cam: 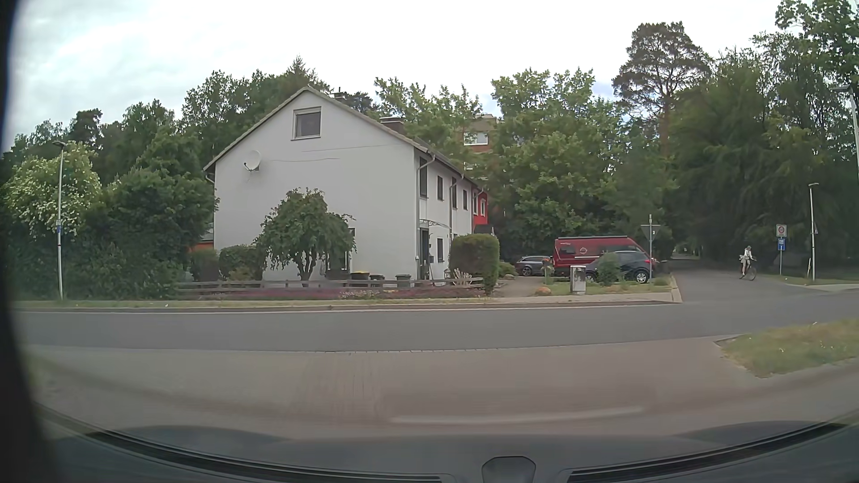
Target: Follow the waypoints while adhering to traffic rules and regulations
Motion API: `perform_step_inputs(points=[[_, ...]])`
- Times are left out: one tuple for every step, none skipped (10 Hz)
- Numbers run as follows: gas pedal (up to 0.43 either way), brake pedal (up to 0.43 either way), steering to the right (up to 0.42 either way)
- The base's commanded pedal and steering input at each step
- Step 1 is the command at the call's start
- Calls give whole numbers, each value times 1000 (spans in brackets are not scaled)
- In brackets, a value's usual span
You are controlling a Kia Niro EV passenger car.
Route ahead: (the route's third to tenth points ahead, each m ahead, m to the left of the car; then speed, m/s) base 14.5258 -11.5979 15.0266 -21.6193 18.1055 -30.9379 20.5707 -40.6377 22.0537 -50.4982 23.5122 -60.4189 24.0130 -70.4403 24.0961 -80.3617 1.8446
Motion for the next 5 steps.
perform_step_inputs(points=[[0, 244, -2], [0, 244, -2], [0, 238, -2], [0, 213, -3], [0, 183, -3]])
